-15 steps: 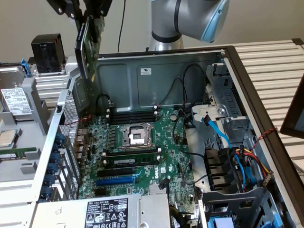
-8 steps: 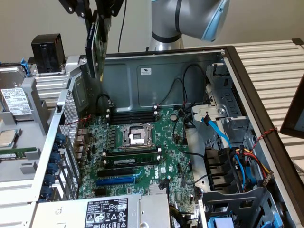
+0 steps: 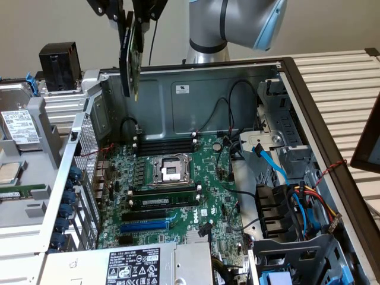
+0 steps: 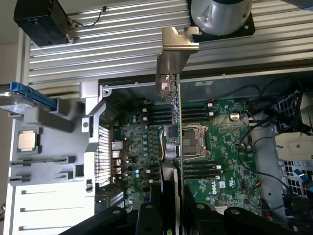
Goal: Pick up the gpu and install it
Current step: 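Pick up the gpu and move the gpu toward the slot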
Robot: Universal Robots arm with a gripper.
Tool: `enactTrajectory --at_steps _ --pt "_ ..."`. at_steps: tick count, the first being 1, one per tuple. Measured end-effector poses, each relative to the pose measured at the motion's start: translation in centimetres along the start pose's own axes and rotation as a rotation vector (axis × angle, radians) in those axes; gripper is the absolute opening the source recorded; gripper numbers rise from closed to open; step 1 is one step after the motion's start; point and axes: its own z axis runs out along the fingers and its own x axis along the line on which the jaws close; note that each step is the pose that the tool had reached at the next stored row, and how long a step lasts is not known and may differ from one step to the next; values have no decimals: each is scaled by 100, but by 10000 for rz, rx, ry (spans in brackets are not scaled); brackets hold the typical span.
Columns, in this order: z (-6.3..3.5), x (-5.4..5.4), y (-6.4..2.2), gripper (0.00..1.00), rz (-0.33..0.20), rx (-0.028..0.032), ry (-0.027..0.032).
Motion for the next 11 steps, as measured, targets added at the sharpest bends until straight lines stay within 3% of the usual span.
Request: enactTrajectory --at_steps 11 --pt "8 -8 -1 28 -1906 152 420"
